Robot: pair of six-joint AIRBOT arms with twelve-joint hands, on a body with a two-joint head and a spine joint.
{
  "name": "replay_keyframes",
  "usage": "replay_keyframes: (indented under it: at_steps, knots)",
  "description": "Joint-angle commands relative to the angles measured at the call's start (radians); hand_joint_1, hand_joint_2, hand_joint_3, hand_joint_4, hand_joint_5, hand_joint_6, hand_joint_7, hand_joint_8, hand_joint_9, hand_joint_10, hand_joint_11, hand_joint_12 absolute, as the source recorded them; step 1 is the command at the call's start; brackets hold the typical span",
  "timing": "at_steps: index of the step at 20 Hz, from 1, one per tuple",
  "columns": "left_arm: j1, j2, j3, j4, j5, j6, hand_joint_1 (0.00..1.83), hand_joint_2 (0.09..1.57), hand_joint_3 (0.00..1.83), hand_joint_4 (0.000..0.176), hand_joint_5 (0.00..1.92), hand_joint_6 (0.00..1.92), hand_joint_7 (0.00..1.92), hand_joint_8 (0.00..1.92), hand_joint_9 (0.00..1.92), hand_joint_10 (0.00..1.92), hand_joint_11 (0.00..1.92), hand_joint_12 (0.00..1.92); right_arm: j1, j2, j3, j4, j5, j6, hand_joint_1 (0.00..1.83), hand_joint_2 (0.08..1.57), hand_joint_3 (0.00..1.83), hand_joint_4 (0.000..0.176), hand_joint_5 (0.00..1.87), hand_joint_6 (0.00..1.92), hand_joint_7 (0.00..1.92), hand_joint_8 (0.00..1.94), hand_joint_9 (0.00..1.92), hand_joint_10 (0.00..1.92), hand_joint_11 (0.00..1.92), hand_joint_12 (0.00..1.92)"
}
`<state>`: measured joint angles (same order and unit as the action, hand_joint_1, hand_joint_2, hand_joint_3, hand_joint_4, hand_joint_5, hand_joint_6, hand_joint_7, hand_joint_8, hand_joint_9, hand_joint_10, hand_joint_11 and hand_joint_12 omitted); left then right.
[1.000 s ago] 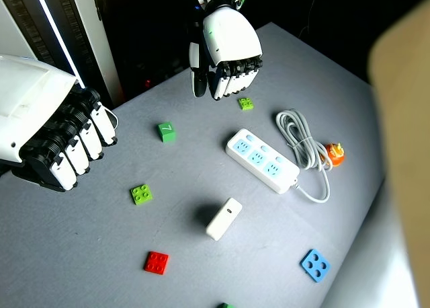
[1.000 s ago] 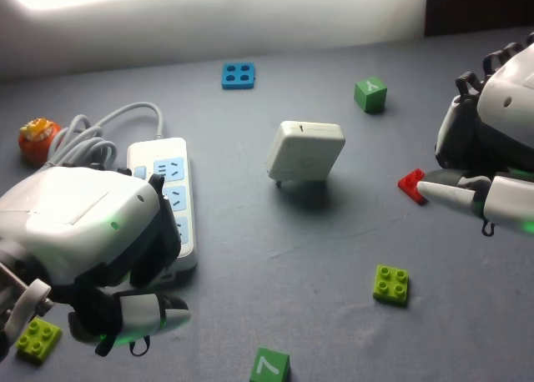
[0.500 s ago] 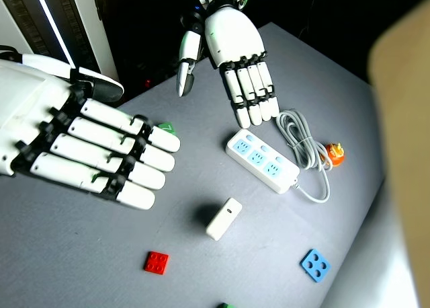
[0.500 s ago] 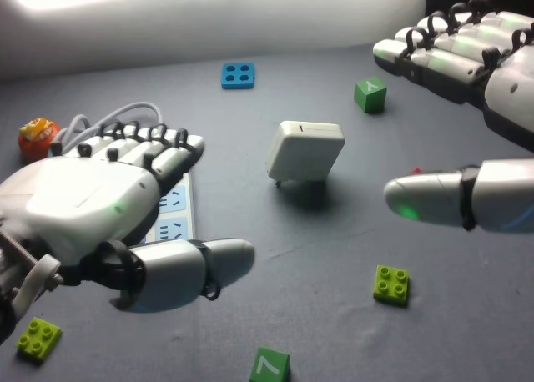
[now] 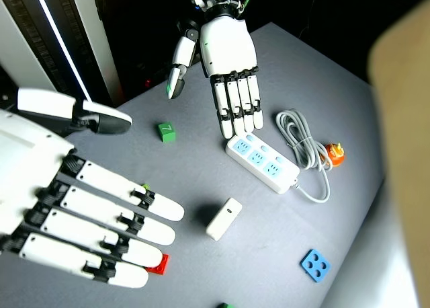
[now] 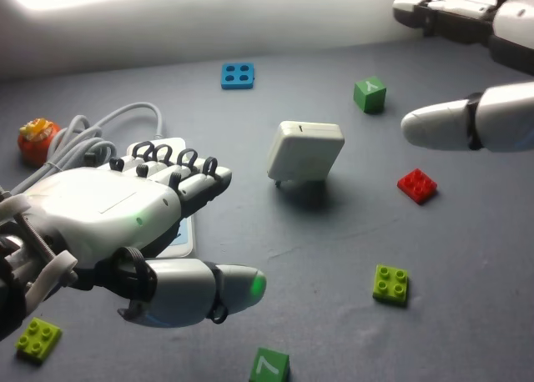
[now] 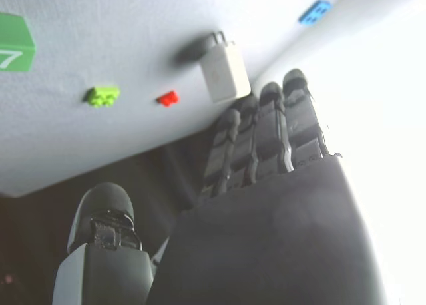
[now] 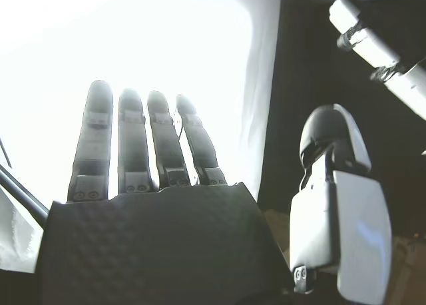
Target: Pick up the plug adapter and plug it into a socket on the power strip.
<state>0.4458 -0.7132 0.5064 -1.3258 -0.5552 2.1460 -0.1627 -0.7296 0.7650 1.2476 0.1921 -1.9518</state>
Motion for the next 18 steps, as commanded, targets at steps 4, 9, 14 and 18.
replay_keyframes:
  at_steps: [4,9,14,18]
  knots:
    - [0.018,0.003,0.012,0.040,0.014,-0.023,0.00,1.15,0.01,0.000,0.00,0.00,0.00,0.00,0.00,0.00,0.00,0.00,0.017,-0.076,0.117,0.199,-0.027,-0.136,0.75,1.07,0.00,0.000,0.01,0.00,0.01,0.00,0.04,0.00,0.00,0.31]
    - [0.143,-0.017,0.012,0.191,-0.080,-0.233,0.00,1.14,0.00,0.000,0.00,0.00,0.00,0.00,0.00,0.00,0.00,0.00,-0.010,-0.225,0.267,0.311,-0.085,-0.208,0.98,1.03,0.00,0.000,0.02,0.00,0.00,0.00,0.01,0.00,0.00,0.27]
    - [0.231,-0.024,0.014,0.255,-0.141,-0.319,0.00,1.14,0.00,0.000,0.00,0.00,0.01,0.00,0.01,0.00,0.00,0.00,-0.016,-0.380,0.405,0.349,-0.106,-0.210,1.22,1.01,0.00,0.000,0.05,0.00,0.02,0.00,0.05,0.00,0.00,0.45]
    - [0.277,-0.031,0.024,0.258,-0.157,-0.324,0.00,1.14,0.00,0.000,0.00,0.00,0.00,0.00,0.00,0.00,0.00,0.00,-0.027,-0.469,0.474,0.360,-0.100,-0.210,1.27,1.00,0.00,0.000,0.05,0.00,0.03,0.00,0.06,0.00,0.00,0.48]
